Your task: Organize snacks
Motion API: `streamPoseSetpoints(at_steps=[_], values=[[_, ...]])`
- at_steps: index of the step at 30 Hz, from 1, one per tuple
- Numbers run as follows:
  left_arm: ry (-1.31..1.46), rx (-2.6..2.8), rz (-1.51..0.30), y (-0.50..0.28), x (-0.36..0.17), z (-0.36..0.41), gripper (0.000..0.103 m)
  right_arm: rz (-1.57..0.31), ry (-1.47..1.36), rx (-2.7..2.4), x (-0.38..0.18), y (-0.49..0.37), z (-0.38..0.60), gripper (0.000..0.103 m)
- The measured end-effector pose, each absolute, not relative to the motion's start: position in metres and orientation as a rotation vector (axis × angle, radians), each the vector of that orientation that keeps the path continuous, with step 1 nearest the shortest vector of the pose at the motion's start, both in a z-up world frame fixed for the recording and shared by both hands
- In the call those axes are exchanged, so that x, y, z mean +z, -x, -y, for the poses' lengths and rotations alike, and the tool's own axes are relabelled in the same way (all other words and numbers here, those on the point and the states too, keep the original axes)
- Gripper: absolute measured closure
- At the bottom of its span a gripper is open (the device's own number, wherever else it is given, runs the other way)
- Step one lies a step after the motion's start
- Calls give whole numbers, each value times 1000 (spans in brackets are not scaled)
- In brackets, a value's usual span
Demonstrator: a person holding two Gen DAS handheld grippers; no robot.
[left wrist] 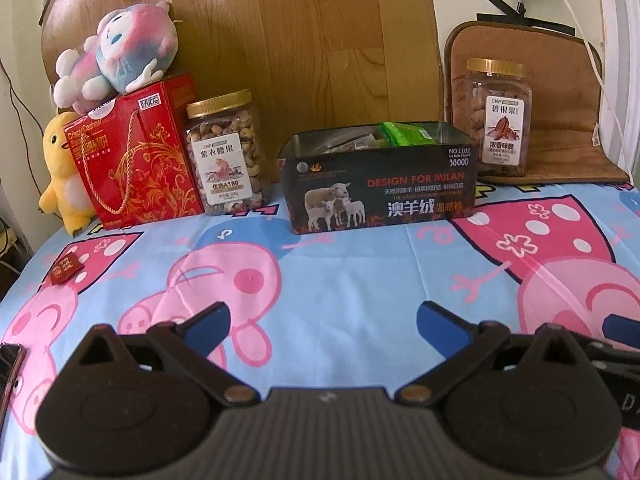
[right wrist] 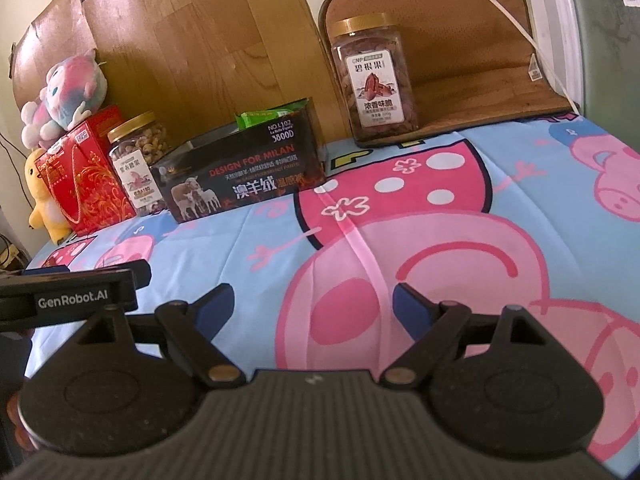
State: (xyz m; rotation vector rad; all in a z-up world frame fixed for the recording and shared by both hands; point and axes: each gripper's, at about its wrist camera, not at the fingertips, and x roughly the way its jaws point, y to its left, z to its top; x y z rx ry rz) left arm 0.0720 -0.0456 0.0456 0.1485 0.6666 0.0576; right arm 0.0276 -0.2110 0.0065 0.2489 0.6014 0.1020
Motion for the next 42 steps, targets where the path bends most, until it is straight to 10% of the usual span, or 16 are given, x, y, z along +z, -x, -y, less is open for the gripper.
streamPoseSetpoints(at_steps=[42], values=[[-115,62,-680,-77,39,36,0,-610,-231,121,4,-32,204,15]])
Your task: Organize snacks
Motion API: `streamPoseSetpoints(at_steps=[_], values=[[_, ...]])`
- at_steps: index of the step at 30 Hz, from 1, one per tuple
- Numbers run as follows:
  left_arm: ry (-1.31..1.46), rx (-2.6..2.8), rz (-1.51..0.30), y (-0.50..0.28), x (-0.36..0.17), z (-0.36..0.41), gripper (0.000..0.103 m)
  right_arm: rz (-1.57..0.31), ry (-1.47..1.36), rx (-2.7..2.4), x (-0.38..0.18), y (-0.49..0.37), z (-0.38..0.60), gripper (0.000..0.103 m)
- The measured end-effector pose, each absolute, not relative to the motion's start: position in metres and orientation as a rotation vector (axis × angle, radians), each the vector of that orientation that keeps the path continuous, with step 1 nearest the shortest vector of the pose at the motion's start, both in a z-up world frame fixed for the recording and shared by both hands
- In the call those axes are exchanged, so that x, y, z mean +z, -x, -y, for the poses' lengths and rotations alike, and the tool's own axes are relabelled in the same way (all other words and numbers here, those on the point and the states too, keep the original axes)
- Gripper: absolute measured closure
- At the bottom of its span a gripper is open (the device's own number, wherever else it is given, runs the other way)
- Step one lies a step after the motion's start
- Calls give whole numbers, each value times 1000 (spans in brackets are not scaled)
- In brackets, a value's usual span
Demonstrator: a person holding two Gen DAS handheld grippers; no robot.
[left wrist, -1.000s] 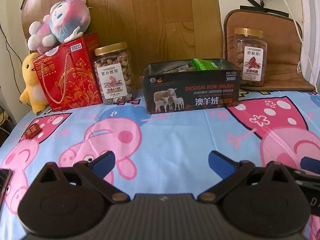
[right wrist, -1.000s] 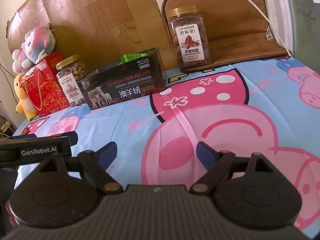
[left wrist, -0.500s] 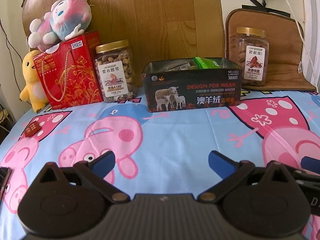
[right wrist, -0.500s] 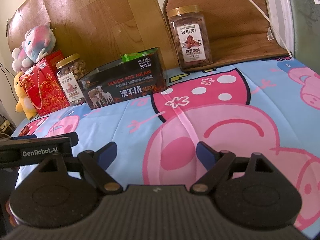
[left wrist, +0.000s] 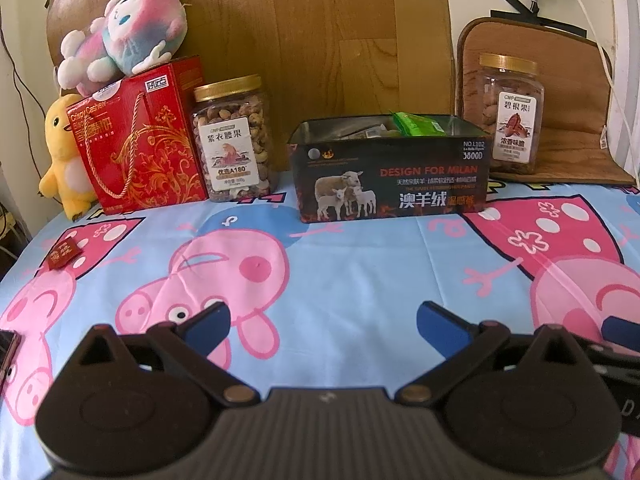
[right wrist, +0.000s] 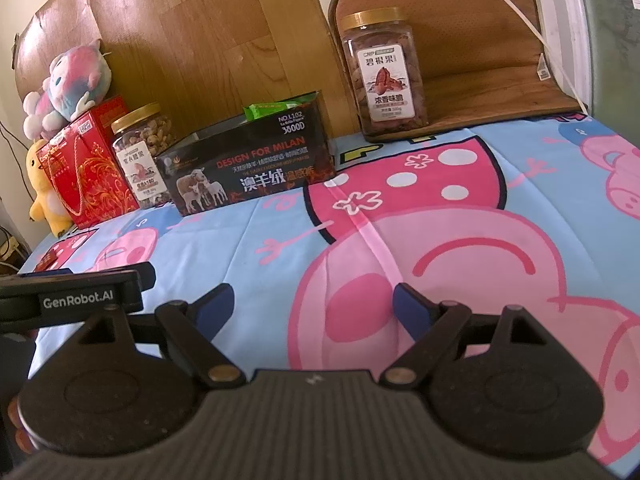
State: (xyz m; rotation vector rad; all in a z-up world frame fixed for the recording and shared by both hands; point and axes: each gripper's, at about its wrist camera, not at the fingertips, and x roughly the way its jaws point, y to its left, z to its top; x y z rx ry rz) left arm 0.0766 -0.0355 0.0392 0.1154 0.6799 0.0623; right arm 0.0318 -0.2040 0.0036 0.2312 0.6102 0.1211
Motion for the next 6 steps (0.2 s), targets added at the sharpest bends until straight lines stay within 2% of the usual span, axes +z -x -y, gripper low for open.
streamPoseSetpoints(at_steps=[6], values=[[-87,10,-639,-74,42,34,0,-600,-210,122,4,-34,201,15]])
